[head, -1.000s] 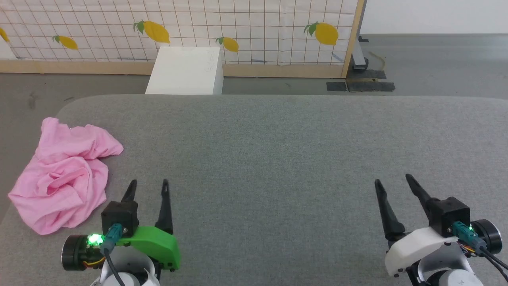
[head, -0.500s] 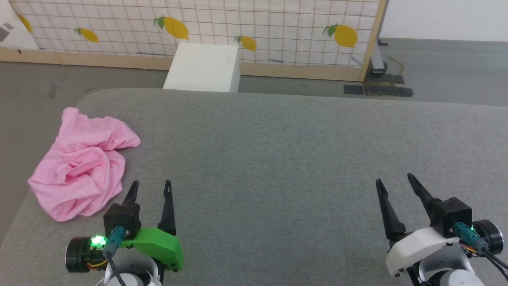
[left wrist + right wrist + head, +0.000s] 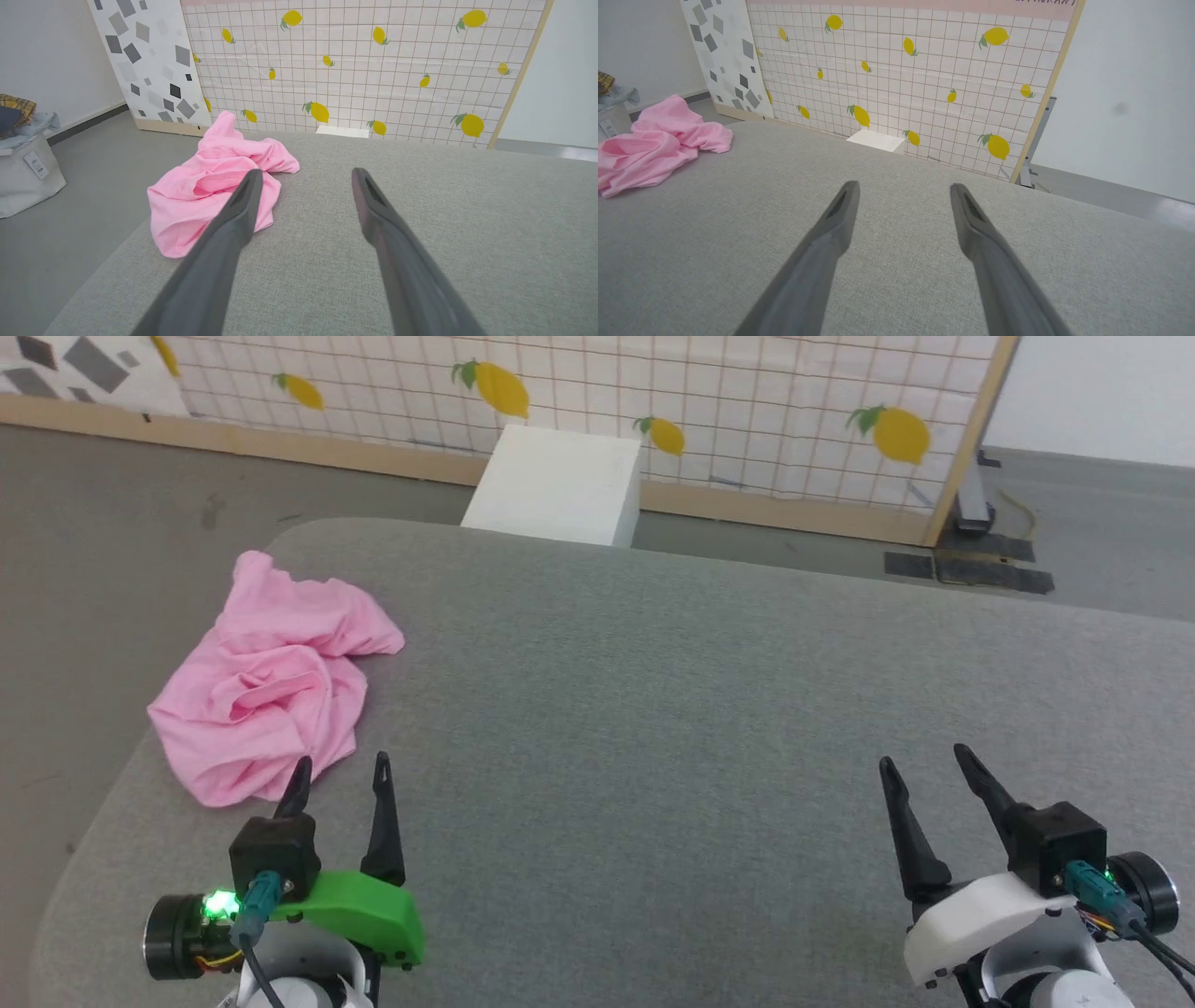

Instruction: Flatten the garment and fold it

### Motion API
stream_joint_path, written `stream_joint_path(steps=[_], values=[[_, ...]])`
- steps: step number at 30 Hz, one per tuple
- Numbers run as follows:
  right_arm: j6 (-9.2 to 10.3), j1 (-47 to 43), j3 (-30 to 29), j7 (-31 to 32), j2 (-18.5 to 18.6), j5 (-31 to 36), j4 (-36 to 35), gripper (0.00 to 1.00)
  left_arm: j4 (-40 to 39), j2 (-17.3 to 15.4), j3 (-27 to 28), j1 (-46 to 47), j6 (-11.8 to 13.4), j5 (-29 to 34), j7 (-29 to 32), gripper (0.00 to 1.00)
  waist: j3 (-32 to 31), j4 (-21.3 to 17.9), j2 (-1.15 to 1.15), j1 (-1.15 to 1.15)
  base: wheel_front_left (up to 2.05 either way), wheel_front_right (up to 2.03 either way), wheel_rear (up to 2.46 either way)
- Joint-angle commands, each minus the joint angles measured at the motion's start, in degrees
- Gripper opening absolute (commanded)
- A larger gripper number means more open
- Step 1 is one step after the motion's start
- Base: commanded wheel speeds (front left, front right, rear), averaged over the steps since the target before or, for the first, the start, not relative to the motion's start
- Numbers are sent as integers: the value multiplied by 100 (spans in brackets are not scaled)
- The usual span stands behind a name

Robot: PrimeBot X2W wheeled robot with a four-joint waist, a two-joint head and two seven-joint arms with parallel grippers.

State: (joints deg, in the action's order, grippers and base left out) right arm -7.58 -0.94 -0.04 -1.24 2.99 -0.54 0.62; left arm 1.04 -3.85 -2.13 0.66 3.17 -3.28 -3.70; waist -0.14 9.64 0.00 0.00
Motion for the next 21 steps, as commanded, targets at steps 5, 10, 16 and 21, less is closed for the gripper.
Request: stream_joint_path(steps=[5,10,16,21], values=[[3,-27,71,-64,-4,-88,40,100,-28,-58,-23,-65,84,-178,-107,100,-4,251,0,0,0,0,0],[3,-23,99,-94,-4,-100,60,100,-55,-66,-32,-92,119,-238,-168,100,2,396,0,0,0,0,0],[3,-18,121,-117,-5,-106,70,100,-66,-95,-59,-120,171,-253,-238,100,11,542,0,0,0,0,0],[4,-23,101,-140,-5,-110,84,100,-51,-104,-90,-126,206,-294,-295,100,11,668,0,0,0,0,0]])
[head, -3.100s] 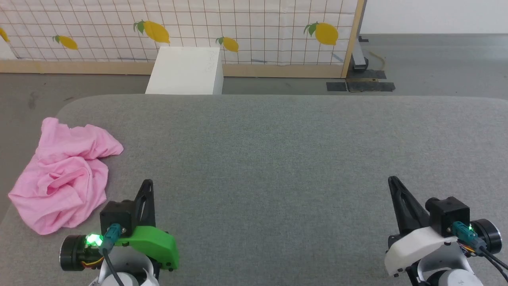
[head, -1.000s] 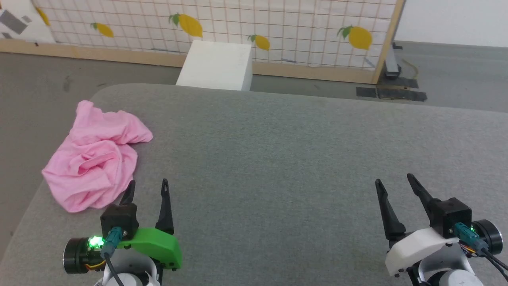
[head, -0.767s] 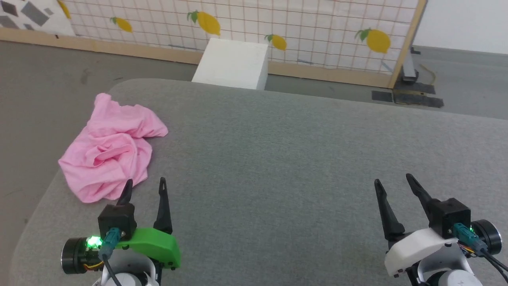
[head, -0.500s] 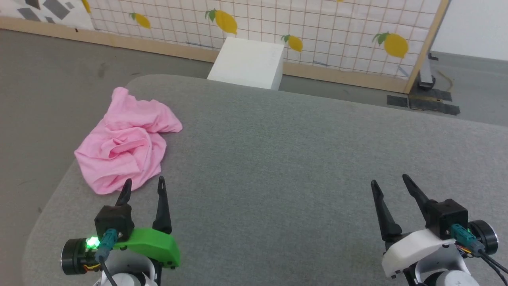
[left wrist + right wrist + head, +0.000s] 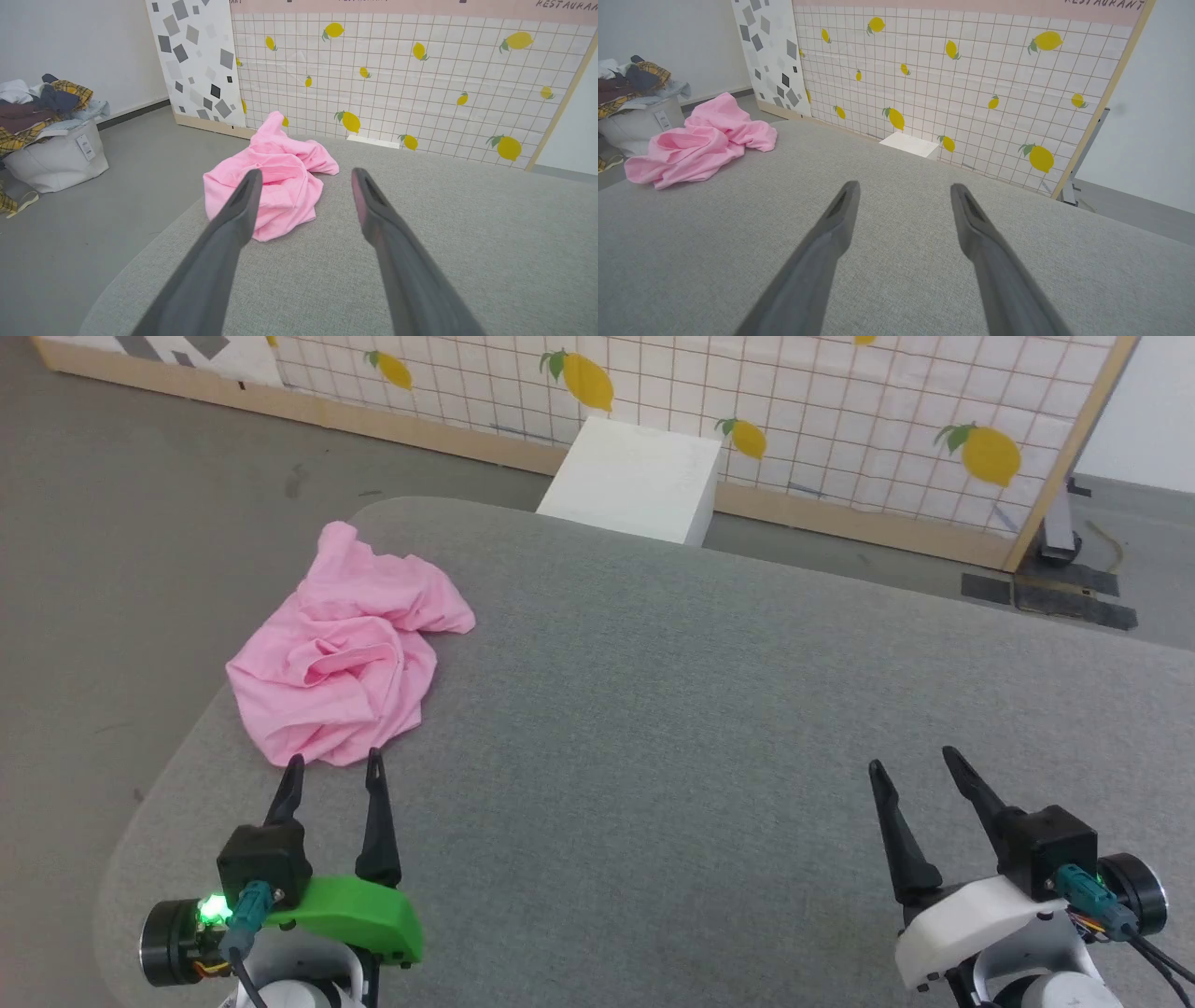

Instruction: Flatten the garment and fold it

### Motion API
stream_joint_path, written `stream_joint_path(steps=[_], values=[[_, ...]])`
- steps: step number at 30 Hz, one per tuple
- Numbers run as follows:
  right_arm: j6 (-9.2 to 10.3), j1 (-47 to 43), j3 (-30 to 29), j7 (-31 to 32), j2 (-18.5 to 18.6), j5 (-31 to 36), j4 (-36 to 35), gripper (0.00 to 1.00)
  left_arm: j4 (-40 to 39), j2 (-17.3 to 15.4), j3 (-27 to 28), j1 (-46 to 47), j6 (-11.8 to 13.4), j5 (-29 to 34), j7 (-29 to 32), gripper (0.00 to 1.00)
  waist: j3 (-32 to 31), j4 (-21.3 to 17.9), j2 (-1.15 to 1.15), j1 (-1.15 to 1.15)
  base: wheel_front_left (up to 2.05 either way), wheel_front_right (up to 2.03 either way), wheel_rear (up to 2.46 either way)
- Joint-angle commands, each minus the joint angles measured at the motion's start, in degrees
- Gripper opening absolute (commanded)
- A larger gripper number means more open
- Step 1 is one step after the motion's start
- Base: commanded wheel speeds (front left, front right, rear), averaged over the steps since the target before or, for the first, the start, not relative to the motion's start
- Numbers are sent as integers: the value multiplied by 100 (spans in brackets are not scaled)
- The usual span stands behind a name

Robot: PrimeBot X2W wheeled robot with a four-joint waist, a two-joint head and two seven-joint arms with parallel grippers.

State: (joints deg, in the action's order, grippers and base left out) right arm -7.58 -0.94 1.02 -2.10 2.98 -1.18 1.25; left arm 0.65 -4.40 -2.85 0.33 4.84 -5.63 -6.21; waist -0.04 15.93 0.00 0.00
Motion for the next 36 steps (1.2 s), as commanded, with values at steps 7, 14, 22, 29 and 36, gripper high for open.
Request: stream_joint_path(steps=[7,14,22,29,36], values=[[4,-17,-8,-93,-5,-49,39,100,31,-80,-73,-110,78,-121,-127,100,-2,220,0,0,0,0,0],[5,-16,1,-159,-5,-92,60,100,78,-99,-122,-132,141,-225,-181,100,-9,386,0,0,0,0,0],[5,-15,-35,-179,-6,-84,83,100,72,-105,-142,-163,204,-428,-240,100,-5,577,0,0,0,0,0],[6,-19,-103,-216,-7,-72,87,100,104,-125,-184,-189,245,-579,-314,100,-7,750,0,0,0,0,0],[6,-18,-63,-237,-7,-40,105,100,122,-147,-232,-209,339,-662,-403,100,-12,906,0,0,0,0,0]])
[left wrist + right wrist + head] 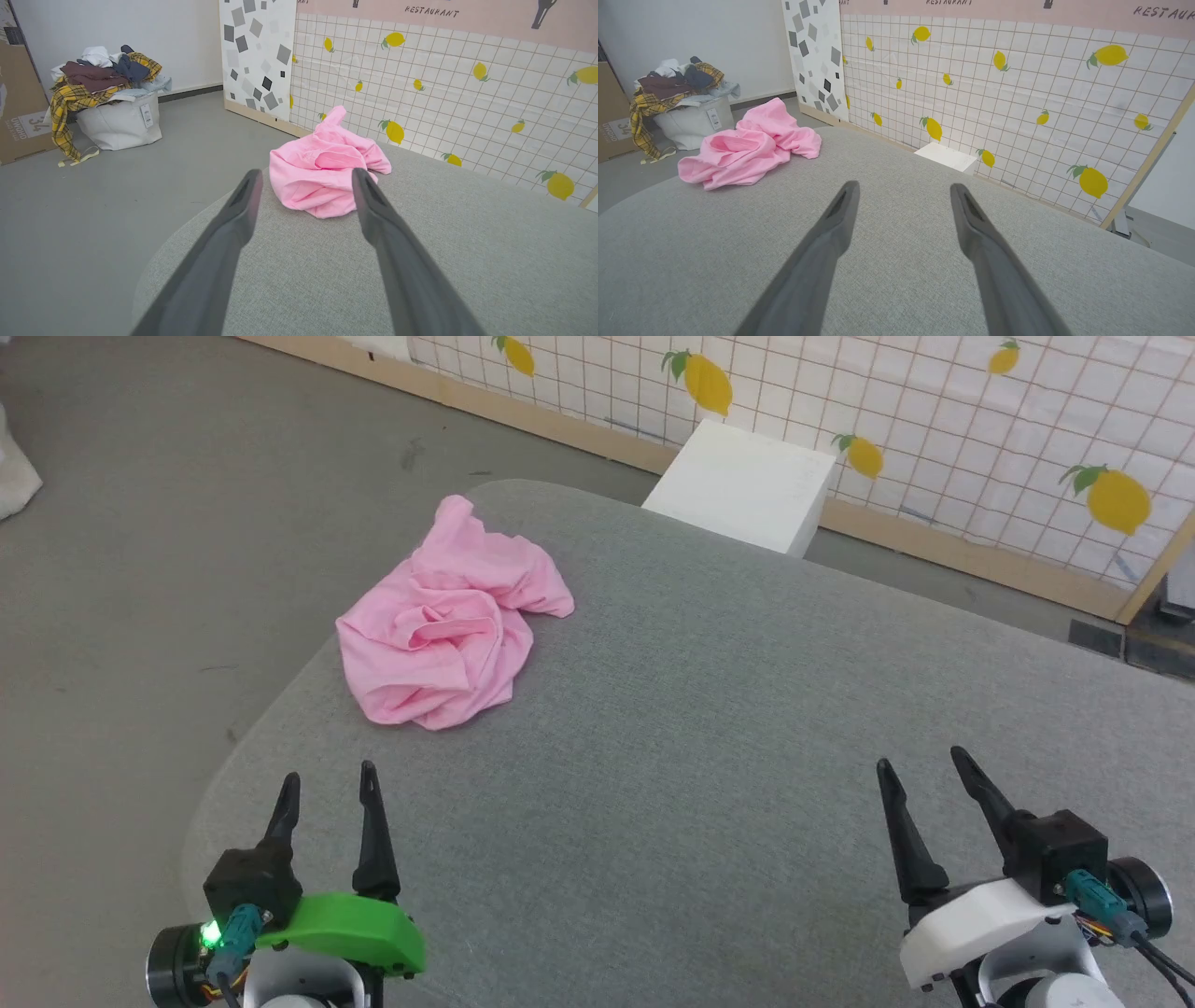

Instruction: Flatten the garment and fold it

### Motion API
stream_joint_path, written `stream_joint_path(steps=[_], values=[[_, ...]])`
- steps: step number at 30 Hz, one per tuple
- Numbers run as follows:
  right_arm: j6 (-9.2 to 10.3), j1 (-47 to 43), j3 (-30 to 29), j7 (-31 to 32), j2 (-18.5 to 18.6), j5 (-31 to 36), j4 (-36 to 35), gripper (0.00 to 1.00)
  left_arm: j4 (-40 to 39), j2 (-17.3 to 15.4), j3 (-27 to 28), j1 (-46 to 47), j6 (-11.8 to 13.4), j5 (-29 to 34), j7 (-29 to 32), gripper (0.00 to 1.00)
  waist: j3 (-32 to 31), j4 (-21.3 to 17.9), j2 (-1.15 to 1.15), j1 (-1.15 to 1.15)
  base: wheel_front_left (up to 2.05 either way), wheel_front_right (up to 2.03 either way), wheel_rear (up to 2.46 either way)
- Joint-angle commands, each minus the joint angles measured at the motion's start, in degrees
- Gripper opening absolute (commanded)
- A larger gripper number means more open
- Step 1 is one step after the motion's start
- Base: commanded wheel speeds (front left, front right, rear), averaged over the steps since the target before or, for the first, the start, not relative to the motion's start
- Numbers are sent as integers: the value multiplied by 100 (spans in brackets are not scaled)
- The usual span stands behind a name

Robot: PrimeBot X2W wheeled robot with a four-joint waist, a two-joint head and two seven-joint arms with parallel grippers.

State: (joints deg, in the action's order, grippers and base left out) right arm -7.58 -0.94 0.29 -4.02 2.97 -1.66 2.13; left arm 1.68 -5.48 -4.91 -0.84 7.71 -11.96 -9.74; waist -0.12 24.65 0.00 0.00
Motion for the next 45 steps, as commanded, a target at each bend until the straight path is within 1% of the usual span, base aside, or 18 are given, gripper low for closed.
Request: stream_joint_path(steps=[1,21,30,33,40,45], values=[[6,-18,17,-47,-6,9,22,100,23,-40,-34,-93,64,-40,-61,100,-3,52,0,0,0,0,0],[8,-19,50,-153,-8,3,4,100,181,-132,-270,-116,292,-276,-323,100,33,501,0,0,0,0,0],[8,1,52,-204,-9,-25,23,100,148,-132,-395,-154,469,-357,-393,100,61,684,0,0,0,0,0],[9,6,48,-222,-9,-30,29,100,193,-176,-394,-147,472,-435,-431,100,73,748,0,0,0,0,0],[9,11,43,-225,-10,-48,33,100,206,-187,-402,-147,492,-473,-448,100,94,725,0,0,0,0,0],[9,25,61,-220,-10,-53,27,100,204,-196,-390,-116,482,-537,-428,100,128,641,0,0,0,0,0]])
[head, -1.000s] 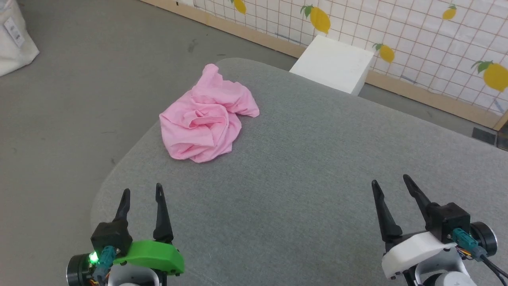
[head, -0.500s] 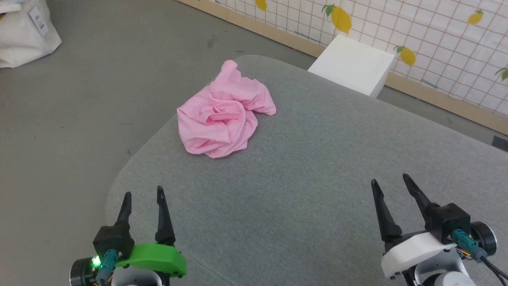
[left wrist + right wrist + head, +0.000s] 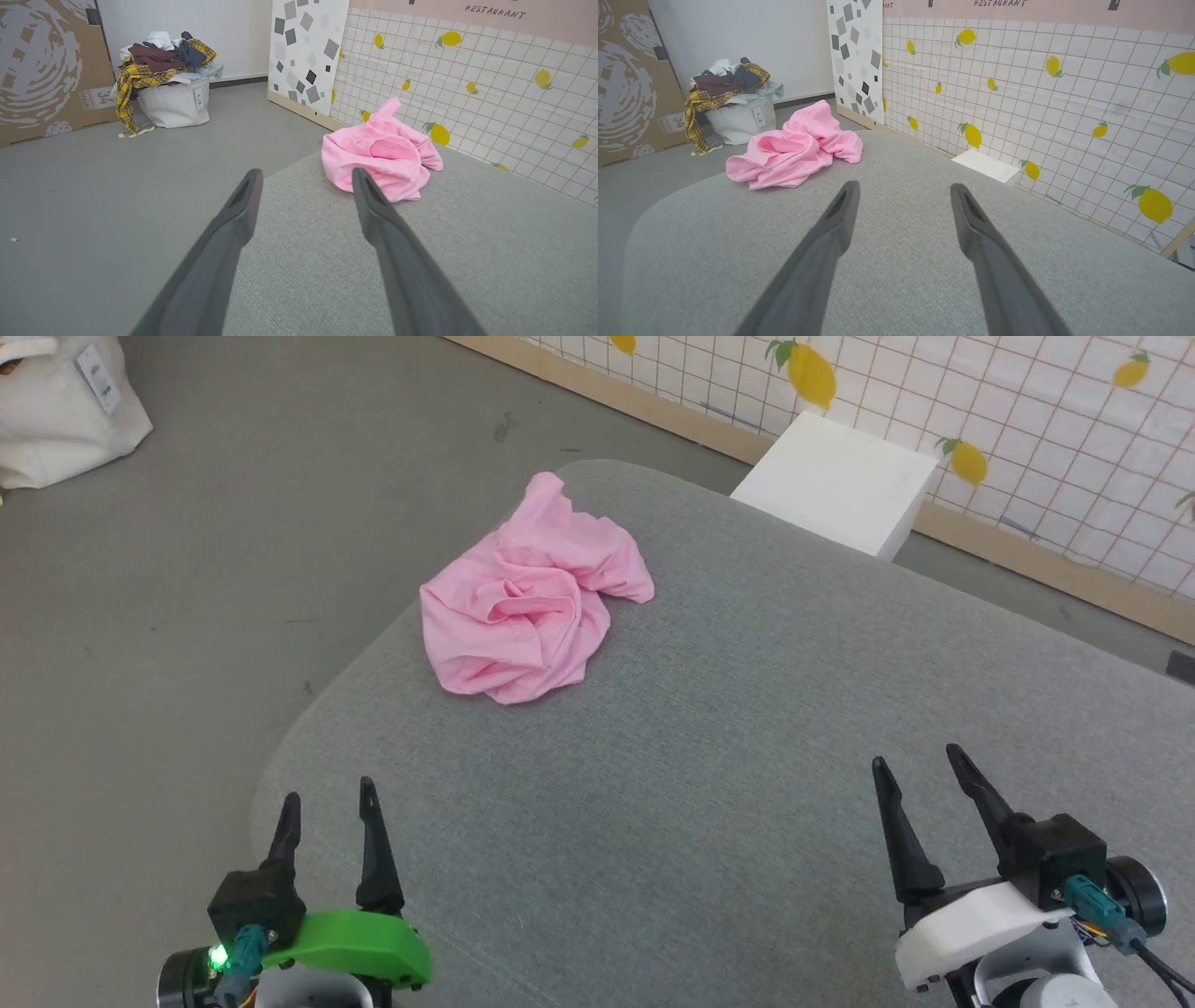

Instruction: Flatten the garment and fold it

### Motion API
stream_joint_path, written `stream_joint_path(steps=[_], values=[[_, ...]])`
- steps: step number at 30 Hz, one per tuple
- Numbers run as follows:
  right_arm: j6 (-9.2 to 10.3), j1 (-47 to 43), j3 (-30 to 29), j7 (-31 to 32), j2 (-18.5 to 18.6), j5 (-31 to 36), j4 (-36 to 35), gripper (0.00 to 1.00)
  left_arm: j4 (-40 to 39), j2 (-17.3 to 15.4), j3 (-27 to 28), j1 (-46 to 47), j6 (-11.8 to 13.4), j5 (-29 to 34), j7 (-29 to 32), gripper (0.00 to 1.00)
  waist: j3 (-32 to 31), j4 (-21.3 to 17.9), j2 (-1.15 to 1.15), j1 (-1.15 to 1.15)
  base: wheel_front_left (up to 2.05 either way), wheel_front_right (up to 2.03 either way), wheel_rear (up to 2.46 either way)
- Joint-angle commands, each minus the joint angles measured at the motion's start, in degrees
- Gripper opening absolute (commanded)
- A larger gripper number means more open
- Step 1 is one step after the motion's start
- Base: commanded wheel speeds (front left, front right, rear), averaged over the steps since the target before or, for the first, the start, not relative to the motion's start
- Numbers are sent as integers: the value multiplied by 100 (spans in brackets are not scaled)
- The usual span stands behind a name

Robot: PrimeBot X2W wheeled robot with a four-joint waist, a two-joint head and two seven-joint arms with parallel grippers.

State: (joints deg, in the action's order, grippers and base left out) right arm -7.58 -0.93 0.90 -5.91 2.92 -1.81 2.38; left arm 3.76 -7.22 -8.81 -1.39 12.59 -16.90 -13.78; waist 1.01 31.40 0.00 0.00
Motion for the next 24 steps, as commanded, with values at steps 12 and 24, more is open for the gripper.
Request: stream_joint_path(steps=[12,24], values=[[9,654,296,166,72,193,-386,100,69,-509,283,1834,-441,-550,1101,100,1365,-1330,0,0,0,0,0],[9,1576,442,-168,372,-242,-334,100,266,-1541,835,3961,-276,-1140,3760,100,3444,-2981,0,0,0,0,0]])
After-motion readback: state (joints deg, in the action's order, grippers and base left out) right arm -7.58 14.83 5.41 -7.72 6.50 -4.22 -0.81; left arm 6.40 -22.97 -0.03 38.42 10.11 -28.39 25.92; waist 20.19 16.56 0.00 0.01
